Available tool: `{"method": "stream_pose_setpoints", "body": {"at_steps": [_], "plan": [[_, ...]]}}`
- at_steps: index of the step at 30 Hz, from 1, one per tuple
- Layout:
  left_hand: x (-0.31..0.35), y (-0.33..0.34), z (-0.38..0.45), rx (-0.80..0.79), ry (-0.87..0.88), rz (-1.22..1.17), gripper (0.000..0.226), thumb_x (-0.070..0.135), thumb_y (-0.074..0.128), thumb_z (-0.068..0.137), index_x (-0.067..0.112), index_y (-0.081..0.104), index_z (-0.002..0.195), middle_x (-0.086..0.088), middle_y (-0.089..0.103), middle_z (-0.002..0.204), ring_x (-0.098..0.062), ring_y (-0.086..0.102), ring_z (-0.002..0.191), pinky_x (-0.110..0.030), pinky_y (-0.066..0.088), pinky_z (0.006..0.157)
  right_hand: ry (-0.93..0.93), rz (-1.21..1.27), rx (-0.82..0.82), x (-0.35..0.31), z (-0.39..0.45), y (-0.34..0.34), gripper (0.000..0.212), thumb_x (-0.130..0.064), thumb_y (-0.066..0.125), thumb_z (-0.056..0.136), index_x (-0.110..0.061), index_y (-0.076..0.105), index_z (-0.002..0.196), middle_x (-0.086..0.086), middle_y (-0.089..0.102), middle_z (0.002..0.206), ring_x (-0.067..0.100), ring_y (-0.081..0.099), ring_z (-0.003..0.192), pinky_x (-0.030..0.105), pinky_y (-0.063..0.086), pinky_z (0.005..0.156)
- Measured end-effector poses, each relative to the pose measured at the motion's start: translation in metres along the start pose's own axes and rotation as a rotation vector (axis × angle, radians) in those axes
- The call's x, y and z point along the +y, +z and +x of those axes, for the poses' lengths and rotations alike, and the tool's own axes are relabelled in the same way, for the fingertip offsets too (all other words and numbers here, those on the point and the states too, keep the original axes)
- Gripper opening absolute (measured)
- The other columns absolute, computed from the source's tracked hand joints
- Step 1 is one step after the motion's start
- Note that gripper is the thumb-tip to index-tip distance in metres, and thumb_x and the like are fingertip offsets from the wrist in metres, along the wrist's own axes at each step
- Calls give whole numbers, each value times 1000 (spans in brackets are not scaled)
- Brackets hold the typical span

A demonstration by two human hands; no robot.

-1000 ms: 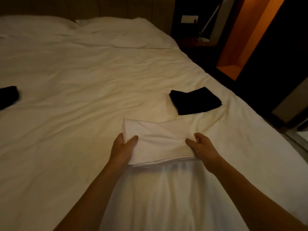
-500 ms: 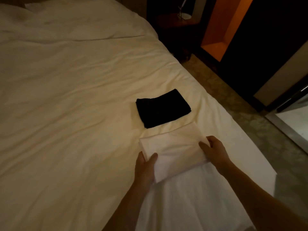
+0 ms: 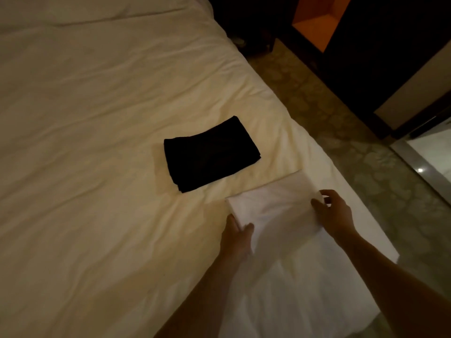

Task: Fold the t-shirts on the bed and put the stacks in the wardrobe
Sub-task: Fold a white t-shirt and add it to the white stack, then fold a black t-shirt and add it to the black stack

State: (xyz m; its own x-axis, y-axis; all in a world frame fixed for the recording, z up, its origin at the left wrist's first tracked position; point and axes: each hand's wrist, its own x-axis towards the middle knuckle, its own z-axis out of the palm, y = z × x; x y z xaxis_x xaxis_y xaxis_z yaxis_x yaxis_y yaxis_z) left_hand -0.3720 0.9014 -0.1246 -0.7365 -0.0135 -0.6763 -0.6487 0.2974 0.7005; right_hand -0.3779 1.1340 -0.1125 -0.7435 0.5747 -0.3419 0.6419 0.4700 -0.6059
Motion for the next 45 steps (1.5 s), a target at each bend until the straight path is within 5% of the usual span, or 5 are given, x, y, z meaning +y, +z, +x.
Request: {"method": "stream_pose_setpoints", "body": {"at_steps": [6,14,22,37,45], "plan": [[1,-25,-8,-16,-35,221,49,32,58,93,18,45,138,-6,61,128,-25,61,111,-30,49,87,-64,-384,66,-8,-14,8,49,-30,56,97,-13,45,142,15,44,145,36,47,126,51,36,105],[10,-142,-48,98,-25,7,25,27,63,91,18,66,113,0,73,95,-17,70,80,-30,55,76,-460,-290,-88,-134,-105,77,12,-17,50,97,-12,60,92,6,65,90,28,62,84,45,49,83],[-3,-311,-115,286,78,-129,13,25,58,96,20,65,106,-1,73,96,-16,70,82,-27,52,71,-612,-265,-327,-249,-250,166,11,-21,55,95,-13,63,95,1,63,83,20,60,77,30,47,70],[-205,-661,-227,569,13,-205,6,22,59,96,18,64,94,-5,71,91,-20,67,77,-25,47,62,-778,-242,-592,-400,-562,376,8,-22,59,88,-15,61,86,0,63,78,21,59,73,27,41,60],[-296,-754,-244,687,-76,-109,7,20,61,94,20,68,97,-8,69,104,-31,63,104,-40,52,91,-863,-411,-773,-424,-660,479,11,-23,55,92,-19,65,93,-7,58,71,20,61,76,26,42,66]]}}
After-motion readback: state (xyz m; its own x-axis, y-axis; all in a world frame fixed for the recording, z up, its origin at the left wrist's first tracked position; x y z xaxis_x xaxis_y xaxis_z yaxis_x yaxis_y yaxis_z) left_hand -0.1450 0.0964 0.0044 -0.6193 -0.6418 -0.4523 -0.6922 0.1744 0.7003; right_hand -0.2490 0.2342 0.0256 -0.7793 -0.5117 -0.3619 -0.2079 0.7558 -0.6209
